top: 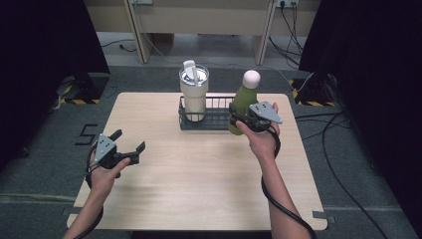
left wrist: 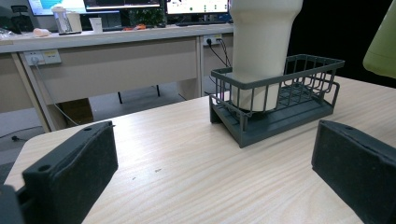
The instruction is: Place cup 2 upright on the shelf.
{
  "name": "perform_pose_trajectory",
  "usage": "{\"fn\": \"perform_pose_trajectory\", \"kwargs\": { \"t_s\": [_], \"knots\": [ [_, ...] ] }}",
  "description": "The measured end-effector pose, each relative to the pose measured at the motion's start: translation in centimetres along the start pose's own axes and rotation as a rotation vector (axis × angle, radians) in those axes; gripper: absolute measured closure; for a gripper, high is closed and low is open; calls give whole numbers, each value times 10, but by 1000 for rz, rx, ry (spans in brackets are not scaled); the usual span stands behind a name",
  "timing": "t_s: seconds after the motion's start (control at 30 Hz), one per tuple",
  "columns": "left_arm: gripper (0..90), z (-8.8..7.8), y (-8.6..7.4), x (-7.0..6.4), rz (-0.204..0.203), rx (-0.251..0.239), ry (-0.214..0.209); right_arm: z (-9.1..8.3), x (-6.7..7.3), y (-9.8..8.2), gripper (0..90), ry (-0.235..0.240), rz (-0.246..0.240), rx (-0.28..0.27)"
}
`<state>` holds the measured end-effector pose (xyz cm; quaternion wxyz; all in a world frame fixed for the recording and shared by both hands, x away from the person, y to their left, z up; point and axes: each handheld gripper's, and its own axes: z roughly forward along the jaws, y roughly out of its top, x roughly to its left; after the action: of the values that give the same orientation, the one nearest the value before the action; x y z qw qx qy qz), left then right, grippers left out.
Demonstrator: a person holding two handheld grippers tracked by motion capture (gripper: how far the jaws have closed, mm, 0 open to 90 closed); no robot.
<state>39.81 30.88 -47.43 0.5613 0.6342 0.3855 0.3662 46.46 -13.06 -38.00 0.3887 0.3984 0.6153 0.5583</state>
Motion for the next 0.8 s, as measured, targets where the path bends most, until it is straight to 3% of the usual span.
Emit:
{"fn": "perform_pose_trajectory", "kwargs": {
  "t_s": [0.8],
  "knots": [
    [0,0,0,1,-2,0,0,17,0,17,212,-7,-3,-9]
  ]
}}
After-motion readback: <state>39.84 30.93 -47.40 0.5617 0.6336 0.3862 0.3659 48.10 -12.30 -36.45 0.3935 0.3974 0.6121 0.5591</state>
